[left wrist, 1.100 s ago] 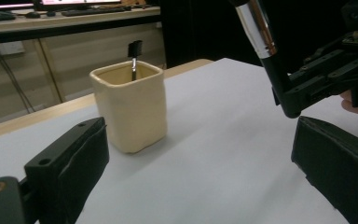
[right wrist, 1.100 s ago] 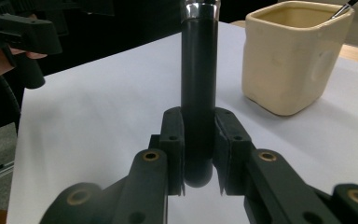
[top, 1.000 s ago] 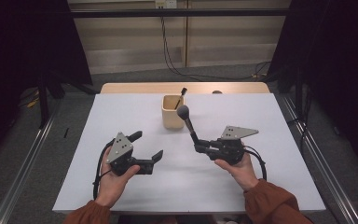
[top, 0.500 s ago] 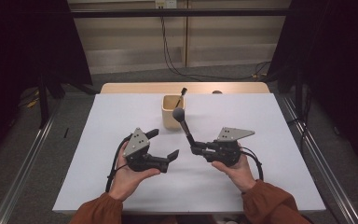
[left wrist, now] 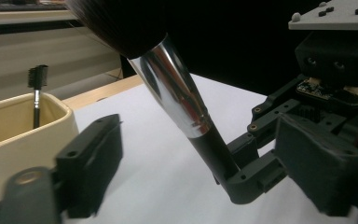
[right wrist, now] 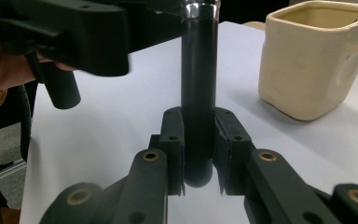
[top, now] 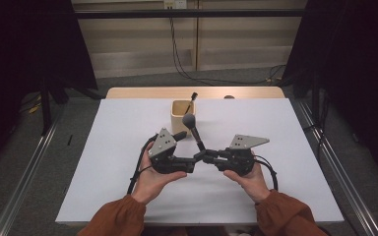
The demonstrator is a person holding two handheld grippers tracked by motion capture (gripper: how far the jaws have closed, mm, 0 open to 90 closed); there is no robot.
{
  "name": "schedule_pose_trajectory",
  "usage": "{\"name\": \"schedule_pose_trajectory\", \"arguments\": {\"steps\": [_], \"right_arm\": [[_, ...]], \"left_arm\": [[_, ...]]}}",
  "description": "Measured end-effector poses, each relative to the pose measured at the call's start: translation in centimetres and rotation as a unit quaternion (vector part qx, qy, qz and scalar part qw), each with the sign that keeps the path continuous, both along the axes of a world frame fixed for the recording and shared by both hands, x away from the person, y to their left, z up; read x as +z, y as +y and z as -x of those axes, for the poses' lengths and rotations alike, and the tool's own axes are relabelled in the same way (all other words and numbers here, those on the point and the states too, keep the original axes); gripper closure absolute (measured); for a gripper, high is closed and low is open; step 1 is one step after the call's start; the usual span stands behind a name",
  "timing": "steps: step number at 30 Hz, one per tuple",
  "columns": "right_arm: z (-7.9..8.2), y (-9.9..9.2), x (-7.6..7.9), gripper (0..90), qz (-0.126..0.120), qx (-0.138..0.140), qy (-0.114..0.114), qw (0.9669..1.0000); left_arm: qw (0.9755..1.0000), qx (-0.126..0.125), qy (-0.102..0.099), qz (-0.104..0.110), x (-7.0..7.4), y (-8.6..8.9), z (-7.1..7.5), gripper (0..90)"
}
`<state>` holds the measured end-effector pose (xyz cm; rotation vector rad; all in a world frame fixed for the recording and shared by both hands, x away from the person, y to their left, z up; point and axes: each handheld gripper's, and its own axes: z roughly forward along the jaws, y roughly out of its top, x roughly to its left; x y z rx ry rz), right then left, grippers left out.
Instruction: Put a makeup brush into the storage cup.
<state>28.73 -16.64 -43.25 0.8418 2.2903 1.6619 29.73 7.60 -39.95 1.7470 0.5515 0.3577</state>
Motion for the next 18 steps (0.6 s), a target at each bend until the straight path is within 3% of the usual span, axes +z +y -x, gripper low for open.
{"name": "schedule_pose_trajectory", "arguments": {"steps": [3,5,11,18], "right_arm": [[0.0,0.0,0.0,75.6,0.000,0.001,0.000,1.0000],[0.0,0.1,-0.1,75.6,0.002,-0.001,-0.001,1.0000],[0.0,0.0,-0.2,75.6,0.002,-0.001,-0.001,1.0000],[0.1,0.1,-0.3,75.6,0.003,0.000,0.000,1.0000]], "left_arm": [[0.9999,0.001,0.007,0.007,0.1,-0.4,-0.2,22.0],[0.9999,0.014,-0.002,0.005,0.3,-0.8,-0.1,22.5],[0.9994,0.018,0.017,0.023,0.4,-1.0,-0.8,34.9],[0.9993,0.016,0.026,0.024,0.3,-0.9,-1.1,47.8]]}}
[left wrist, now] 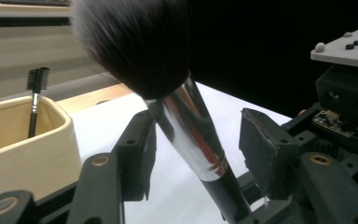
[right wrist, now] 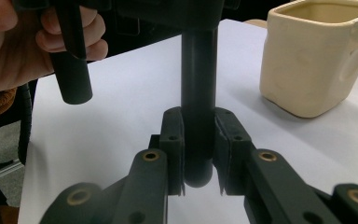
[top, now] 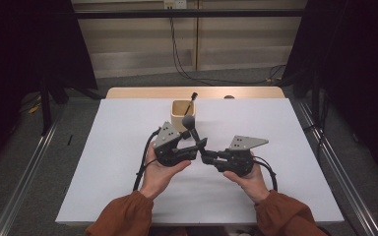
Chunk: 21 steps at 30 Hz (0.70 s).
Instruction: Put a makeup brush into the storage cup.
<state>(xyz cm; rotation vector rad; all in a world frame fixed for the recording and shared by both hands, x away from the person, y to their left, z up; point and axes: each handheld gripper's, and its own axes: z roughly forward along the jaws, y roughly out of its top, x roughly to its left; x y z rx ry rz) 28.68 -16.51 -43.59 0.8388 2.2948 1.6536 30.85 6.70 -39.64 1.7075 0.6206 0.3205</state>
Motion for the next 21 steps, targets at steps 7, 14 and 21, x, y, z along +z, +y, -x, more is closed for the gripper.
{"name": "schedule_pose_trajectory", "arguments": {"steps": [7,14,21], "right_arm": [[0.09,0.08,-0.20,75.6,0.003,-0.003,0.001,1.0000],[0.05,0.20,-0.39,75.6,0.005,-0.001,0.003,1.0000],[0.12,0.35,-0.65,75.5,0.008,0.001,0.003,1.0000]], "left_arm": [[0.9999,-0.002,0.011,0.013,0.09,0.42,-0.22,58.6],[0.9994,-0.014,0.025,0.022,-0.08,0.66,-0.46,64.3],[0.9989,-0.029,0.029,0.024,-0.07,0.58,-0.35,67.0]]}}
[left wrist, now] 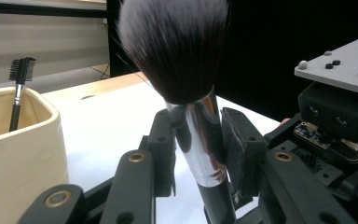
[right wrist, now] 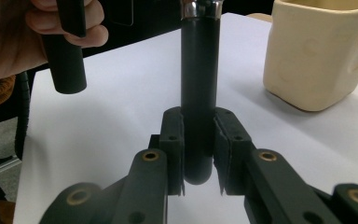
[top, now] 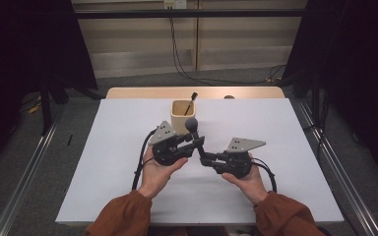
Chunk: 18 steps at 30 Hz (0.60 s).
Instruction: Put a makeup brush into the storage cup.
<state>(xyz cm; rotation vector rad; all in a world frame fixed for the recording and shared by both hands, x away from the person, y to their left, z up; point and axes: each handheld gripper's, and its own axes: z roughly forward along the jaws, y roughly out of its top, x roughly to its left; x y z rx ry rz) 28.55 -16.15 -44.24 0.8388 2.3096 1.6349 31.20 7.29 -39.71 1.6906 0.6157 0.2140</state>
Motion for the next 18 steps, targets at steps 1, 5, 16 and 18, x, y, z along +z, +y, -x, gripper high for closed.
{"name": "schedule_pose_trajectory", "arguments": {"steps": [1,5,16,18], "right_arm": [[0.00,0.00,-0.04,75.4,-0.001,0.000,0.000,1.0000],[-0.03,0.12,-0.25,75.2,0.001,-0.001,0.000,1.0000],[-0.33,-0.21,-0.43,73.0,-0.009,-0.004,0.009,0.9999],[-0.33,-0.21,-0.38,71.3,-0.009,-0.004,0.008,0.9999]], "left_arm": [[1.0000,-0.001,-0.001,-0.003,0.03,-0.01,0.00,67.4],[0.9999,-0.008,-0.010,-0.009,0.01,-0.16,0.14,68.1],[0.9998,-0.018,-0.008,-0.010,0.23,-0.87,0.57,70.9],[0.9997,-0.019,-0.008,-0.011,0.21,-0.88,0.59,71.0]]}}
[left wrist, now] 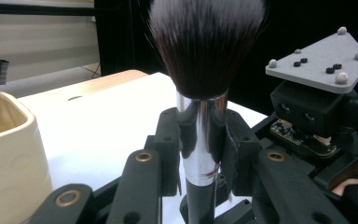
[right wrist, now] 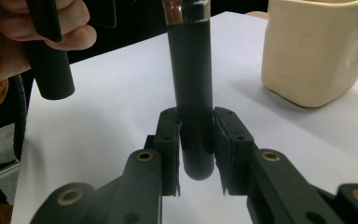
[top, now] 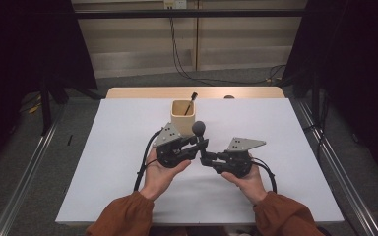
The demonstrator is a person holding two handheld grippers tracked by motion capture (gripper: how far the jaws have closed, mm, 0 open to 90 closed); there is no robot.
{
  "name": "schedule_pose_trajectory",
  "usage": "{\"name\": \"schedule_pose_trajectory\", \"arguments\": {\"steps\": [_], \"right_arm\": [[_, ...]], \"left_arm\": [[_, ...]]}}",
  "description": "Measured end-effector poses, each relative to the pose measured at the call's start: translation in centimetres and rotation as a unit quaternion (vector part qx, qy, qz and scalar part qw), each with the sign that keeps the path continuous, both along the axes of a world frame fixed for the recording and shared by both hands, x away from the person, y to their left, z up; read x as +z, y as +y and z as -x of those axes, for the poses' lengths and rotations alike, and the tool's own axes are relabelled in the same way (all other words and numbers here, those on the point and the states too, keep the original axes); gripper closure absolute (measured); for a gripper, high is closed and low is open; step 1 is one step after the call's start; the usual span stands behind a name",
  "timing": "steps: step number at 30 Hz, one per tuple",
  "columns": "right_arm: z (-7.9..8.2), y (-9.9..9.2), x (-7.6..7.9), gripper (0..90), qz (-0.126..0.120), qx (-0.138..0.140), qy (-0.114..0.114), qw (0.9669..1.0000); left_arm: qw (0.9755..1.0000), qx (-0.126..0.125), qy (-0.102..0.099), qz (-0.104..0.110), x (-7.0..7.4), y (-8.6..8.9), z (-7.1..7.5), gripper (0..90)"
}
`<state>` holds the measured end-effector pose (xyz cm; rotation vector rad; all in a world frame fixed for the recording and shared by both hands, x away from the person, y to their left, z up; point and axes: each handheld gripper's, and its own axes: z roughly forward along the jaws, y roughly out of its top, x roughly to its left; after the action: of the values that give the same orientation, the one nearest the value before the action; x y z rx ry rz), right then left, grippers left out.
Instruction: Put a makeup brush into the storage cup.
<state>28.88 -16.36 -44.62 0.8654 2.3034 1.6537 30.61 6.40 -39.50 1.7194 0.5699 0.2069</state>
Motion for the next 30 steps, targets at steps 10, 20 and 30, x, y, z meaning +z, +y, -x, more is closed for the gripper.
{"name": "schedule_pose_trajectory", "arguments": {"steps": [10,20,30], "right_arm": [[0.04,-0.09,0.11,57.2,-0.013,0.005,0.003,0.9999],[0.11,-0.19,0.40,28.9,-0.022,-0.003,-0.006,0.9997],[0.03,-0.38,0.65,5.3,-0.032,-0.026,-0.008,0.9991]], "left_arm": [[1.0000,-0.003,-0.002,-0.005,-0.12,-0.09,0.01,71.0],[0.9999,-0.004,-0.009,-0.009,-0.04,0.15,-0.04,71.0],[0.9999,0.001,-0.009,-0.004,-0.01,0.56,-0.27,71.0]]}}
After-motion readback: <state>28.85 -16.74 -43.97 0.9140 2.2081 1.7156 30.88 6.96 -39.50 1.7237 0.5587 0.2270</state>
